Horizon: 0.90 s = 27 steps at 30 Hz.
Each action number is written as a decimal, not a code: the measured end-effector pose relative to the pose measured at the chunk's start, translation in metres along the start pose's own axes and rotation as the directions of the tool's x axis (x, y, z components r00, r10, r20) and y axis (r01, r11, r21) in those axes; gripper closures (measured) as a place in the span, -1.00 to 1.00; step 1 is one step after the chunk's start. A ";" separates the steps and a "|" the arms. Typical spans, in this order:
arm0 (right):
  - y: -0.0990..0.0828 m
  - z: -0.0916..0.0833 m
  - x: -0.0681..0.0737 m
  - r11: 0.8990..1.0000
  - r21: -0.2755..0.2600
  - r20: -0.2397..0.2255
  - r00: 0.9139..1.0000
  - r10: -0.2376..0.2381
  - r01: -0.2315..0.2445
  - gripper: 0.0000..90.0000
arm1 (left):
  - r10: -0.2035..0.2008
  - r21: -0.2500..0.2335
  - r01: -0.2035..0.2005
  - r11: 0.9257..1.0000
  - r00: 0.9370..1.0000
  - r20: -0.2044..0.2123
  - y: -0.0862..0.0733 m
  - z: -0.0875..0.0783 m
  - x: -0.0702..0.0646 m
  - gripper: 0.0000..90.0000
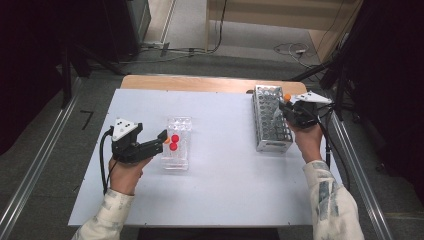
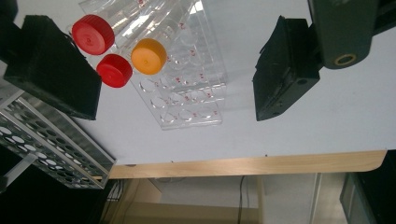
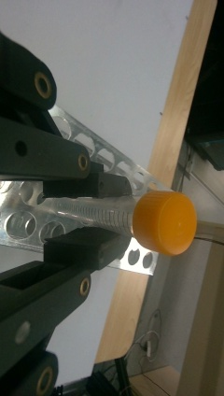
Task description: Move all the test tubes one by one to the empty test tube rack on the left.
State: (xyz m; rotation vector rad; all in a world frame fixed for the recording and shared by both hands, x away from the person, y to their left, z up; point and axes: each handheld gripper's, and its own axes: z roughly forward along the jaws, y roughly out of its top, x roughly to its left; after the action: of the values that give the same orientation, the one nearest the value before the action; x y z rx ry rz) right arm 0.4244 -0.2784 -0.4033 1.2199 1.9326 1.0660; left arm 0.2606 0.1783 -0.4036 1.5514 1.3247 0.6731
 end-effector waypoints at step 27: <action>-0.020 -0.061 0.101 0.995 -0.030 -0.349 0.931 -0.103 0.099 0.59 | 0.052 -0.022 -0.050 0.998 0.995 0.089 0.005 -0.011 -0.027 -0.62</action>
State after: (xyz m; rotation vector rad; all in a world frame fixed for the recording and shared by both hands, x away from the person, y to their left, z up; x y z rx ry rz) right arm 0.3270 -0.2093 -0.3981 0.9588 2.2241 1.3075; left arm 0.2466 0.1563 -0.3899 1.5861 1.2119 0.6388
